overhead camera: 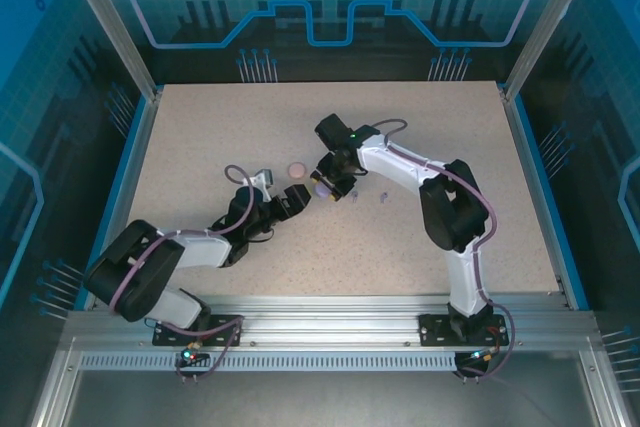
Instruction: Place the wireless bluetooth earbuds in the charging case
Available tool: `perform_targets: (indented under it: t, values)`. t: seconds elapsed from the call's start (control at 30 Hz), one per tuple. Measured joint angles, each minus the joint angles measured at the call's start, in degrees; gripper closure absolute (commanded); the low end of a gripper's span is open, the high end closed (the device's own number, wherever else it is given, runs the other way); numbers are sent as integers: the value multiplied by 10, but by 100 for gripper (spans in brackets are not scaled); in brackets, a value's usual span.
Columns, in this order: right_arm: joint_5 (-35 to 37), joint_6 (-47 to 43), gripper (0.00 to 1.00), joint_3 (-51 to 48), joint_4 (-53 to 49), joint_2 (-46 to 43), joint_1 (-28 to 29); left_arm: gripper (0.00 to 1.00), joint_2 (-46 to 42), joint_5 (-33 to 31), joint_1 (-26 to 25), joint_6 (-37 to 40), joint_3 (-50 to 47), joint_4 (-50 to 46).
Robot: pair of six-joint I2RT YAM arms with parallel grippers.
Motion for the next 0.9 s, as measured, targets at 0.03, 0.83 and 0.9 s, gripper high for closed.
perform_targets:
  t: [0.03,0.83,0.9]
  values:
    - [-1,5,61,6,-1,2,0,12,8,3,-1,0,0,9]
    - [-14,20,61,27,-1,7,-1,47,125,23,-18,-1,71,88]
    - [-15,20,61,27,-1,7,-1,48,130,23,-19,-1,76,90]
